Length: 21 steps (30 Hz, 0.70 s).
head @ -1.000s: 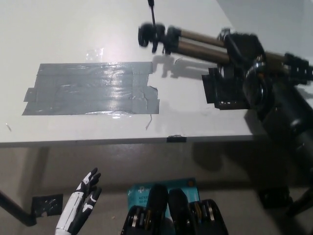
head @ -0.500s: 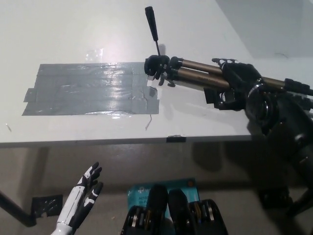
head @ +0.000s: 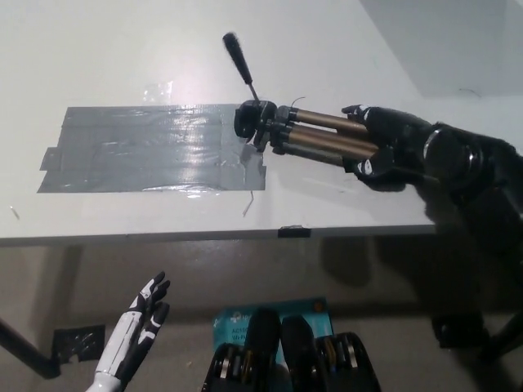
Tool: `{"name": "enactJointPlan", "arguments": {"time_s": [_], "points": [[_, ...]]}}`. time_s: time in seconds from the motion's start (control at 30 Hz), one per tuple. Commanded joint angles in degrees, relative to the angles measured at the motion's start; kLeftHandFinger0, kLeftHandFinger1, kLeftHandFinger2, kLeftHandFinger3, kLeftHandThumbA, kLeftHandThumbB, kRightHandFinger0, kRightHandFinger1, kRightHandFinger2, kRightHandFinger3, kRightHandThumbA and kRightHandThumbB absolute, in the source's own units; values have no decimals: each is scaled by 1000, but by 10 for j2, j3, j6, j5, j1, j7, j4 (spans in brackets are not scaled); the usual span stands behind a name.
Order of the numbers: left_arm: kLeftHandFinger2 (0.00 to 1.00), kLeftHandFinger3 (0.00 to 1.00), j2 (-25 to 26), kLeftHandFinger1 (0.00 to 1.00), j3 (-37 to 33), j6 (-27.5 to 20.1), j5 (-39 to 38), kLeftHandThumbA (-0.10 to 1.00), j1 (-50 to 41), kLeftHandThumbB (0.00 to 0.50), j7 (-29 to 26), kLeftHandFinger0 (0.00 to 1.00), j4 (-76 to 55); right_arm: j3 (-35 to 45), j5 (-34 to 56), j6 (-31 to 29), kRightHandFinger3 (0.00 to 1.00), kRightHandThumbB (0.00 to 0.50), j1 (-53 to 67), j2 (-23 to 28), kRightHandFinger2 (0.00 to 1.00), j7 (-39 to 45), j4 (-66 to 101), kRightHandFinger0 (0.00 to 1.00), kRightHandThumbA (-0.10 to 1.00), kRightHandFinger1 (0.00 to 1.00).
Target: A person hands a tripod to the robot which it grabs with its right hand and places in the middle of the table in front of it
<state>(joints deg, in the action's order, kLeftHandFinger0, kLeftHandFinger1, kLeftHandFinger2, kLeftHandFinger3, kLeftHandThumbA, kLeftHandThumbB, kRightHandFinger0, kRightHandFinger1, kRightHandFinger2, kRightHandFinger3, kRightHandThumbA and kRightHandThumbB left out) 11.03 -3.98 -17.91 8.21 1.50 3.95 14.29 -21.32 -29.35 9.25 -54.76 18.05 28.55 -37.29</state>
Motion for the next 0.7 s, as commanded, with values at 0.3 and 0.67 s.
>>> {"name": "enactJointPlan", "arguments": {"time_s": [0.3,0.67], "points": [[1000,1000,10,1000,-3,-30,0,971,35,253,6,1000,1,166,277,162,1000,500,-146,111,1000,214,286,1000,605,1000],[1000,1000,8,1000,-2,-38,3,988,52,273,1,1000,10,241,252,173,1000,399,-4,63,1000,80,647,1000,958,1000]]}}
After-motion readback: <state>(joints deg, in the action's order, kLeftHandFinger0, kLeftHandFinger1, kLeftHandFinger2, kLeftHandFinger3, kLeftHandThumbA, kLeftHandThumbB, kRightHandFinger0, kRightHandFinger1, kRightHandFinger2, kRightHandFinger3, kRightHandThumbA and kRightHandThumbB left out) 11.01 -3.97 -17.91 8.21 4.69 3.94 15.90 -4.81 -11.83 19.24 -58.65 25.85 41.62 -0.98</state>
